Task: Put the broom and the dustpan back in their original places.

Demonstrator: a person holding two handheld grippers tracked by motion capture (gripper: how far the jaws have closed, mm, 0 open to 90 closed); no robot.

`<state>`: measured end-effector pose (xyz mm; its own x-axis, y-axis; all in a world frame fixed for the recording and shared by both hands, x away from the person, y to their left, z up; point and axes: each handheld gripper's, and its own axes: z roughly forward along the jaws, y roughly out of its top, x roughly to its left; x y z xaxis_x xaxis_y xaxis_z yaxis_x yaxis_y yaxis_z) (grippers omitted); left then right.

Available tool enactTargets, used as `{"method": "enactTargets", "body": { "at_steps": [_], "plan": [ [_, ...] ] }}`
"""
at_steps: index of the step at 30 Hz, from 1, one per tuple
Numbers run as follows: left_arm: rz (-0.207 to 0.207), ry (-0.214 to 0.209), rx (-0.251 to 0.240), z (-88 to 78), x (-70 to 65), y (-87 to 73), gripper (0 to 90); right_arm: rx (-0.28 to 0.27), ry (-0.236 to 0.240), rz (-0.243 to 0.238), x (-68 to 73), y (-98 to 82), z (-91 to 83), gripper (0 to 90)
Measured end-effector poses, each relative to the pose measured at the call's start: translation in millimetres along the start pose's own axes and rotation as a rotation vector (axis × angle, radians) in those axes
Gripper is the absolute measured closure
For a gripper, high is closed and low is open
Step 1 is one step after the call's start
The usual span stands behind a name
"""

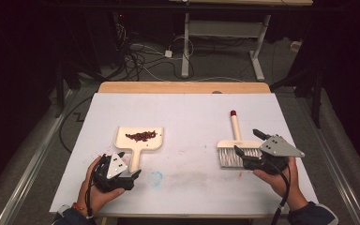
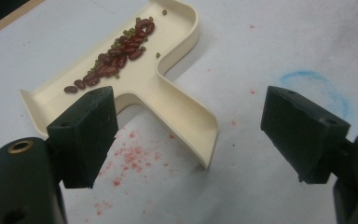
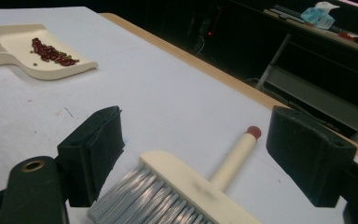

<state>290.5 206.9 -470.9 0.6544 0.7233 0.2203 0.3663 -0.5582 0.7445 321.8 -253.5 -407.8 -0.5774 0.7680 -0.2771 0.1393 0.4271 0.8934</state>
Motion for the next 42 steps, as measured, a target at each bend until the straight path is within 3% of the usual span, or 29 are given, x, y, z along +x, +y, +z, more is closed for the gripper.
{"method": "enactTargets", "body": {
  "at_steps": [15,21,27,29,35,42],
  "plan": [
    [0.016,-0.002,0.001,1.3,-1.6,1.3,18.1,0.023,0.002,0.012,3.8,-31.2,-10.5,19.1],
    [0.014,-0.006,-0.001,2.4,-2.8,1.9,18.1,0.05,0.028,0.044,9.5,-49.9,-15.4,19.2],
    [0.017,-0.013,0.001,2.4,-4.0,2.3,18.1,0.062,0.055,0.041,18.1,-67.7,-24.3,20.3],
    [0.019,-0.017,0.002,2.1,-4.1,1.8,18.1,0.059,0.067,0.025,19.7,-68.7,-26.7,20.3],
    [0.017,-0.019,0.01,1.8,-5.2,0.2,18.1,0.071,0.114,0.038,22.2,-69.1,-22.7,20.2],
    [0.02,-0.022,0.004,0.1,-6.7,-0.4,18.1,0.038,0.099,0.036,21.0,-65.7,-27.1,20.2]
  ]
}}
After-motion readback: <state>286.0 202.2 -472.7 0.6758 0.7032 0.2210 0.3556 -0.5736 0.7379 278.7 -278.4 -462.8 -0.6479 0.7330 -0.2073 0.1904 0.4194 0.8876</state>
